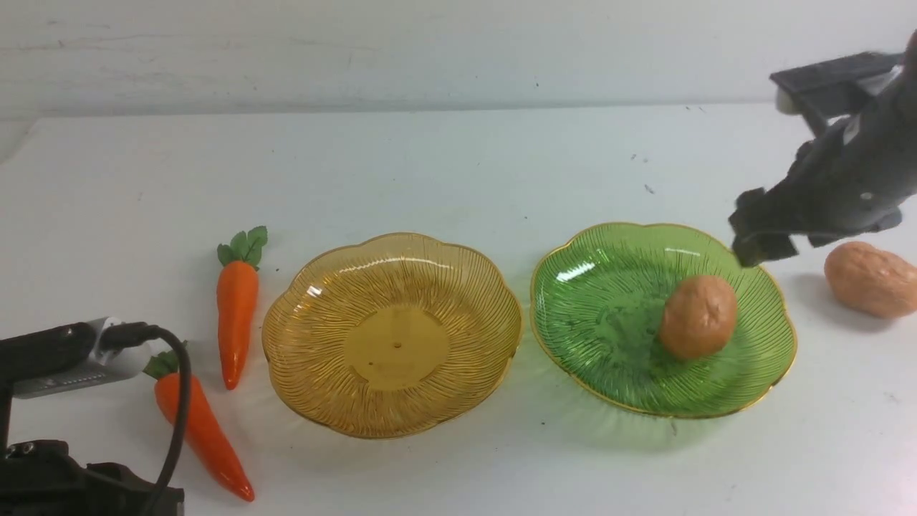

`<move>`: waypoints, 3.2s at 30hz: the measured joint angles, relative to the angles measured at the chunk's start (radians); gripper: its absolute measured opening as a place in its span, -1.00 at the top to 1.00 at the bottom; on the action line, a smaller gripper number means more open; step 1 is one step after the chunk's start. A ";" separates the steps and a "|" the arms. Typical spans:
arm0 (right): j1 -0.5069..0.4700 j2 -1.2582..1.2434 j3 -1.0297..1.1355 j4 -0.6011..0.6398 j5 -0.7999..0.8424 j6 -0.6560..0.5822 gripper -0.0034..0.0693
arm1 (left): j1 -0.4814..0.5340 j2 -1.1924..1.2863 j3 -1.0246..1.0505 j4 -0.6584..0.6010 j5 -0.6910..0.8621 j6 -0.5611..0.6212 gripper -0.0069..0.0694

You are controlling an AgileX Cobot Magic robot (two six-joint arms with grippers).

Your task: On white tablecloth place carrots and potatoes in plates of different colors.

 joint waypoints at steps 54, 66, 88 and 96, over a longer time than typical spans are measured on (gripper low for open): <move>0.489 0.218 -0.290 0.083 0.296 -0.062 -0.98 | 0.000 0.001 0.000 0.111 -0.057 -0.159 -0.12; 0.492 0.072 -0.264 0.087 0.296 0.014 -0.52 | 0.000 0.089 0.000 0.343 -0.083 -0.445 -0.70; 0.492 -0.413 -0.127 0.107 0.327 0.027 0.43 | 0.000 0.860 -0.196 0.385 -0.470 -0.503 -0.52; 0.492 -0.413 -0.127 0.109 0.327 0.031 0.43 | -0.005 0.675 -0.361 0.495 -0.102 -0.468 0.32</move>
